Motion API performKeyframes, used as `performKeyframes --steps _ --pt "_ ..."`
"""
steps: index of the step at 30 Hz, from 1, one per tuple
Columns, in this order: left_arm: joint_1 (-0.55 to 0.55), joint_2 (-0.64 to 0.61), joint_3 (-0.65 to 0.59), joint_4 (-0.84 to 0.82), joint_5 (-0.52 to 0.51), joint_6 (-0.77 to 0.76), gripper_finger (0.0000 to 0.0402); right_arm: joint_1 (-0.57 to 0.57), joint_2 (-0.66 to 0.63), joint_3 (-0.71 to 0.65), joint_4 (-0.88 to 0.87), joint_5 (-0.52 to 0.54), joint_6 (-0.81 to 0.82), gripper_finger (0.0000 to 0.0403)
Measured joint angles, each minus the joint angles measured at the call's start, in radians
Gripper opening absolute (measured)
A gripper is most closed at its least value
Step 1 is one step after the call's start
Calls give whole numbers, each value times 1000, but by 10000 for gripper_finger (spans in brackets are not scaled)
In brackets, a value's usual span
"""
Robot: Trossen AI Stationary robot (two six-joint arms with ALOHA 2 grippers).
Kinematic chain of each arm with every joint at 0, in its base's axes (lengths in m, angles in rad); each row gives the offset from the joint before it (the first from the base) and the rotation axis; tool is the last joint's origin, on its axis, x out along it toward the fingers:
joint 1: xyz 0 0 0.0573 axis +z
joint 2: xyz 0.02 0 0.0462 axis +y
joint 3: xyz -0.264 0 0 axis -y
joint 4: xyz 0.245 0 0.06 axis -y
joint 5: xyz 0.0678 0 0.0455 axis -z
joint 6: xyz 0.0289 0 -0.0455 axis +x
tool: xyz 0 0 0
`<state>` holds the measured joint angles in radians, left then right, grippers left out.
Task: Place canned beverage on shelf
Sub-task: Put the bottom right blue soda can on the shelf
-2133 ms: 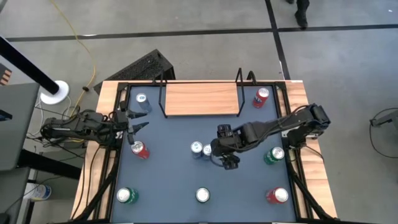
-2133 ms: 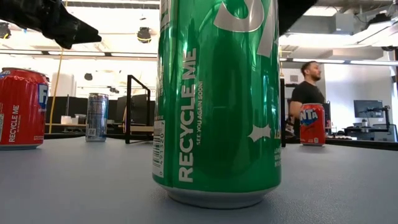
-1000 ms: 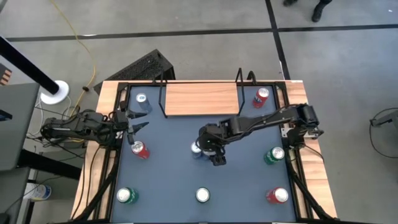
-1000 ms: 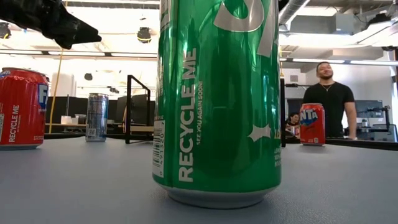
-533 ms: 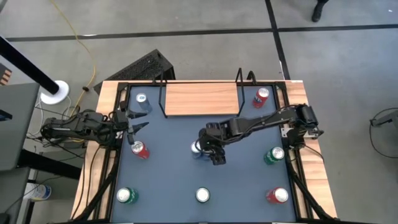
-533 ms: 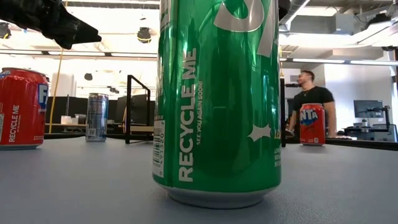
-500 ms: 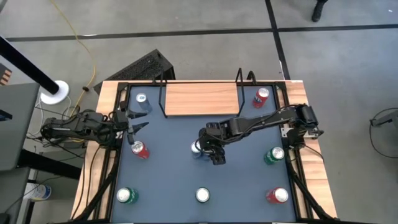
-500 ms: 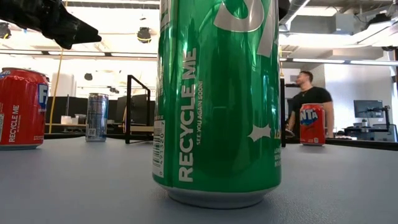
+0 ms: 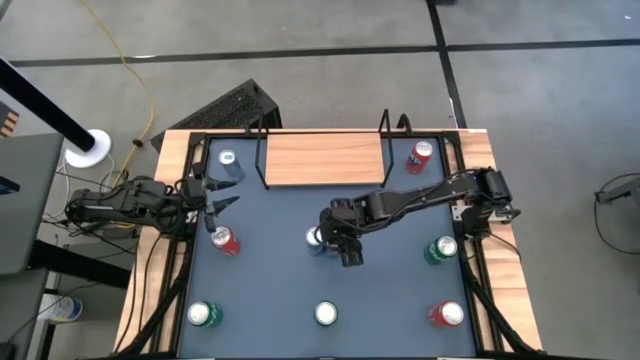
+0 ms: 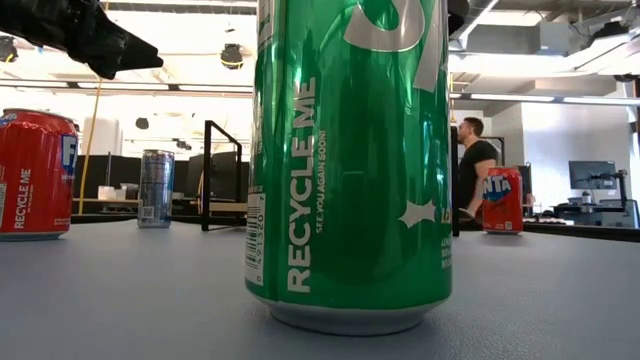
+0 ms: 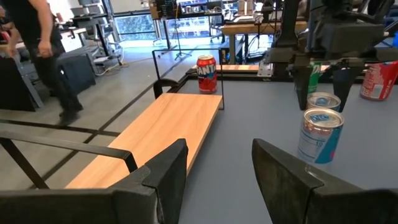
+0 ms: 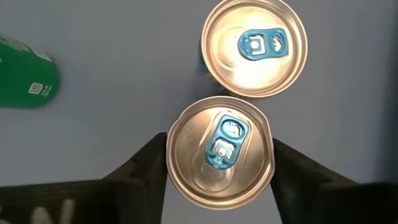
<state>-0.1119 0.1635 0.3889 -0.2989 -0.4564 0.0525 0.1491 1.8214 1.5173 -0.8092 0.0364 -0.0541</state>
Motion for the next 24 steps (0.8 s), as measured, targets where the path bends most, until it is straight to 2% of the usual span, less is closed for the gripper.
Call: performKeyframes --steps 3,9,15,19,24 --pt "0 0 0 0 0 0 171 1 -1 0 -2 0 -19 176" --pt "0 0 0 -1 2 0 171 -5 -38 -3 -66 1 -34 176" --pt "0 0 0 -1 2 -1 171 -34 -139 -3 -142 52 -46 185" --pt "0 0 0 -2 2 -3 171 -89 -224 -2 -178 54 -117 182" --pt "0 0 0 -1 -1 -4 171 -234 -315 -2 -190 64 -245 189"
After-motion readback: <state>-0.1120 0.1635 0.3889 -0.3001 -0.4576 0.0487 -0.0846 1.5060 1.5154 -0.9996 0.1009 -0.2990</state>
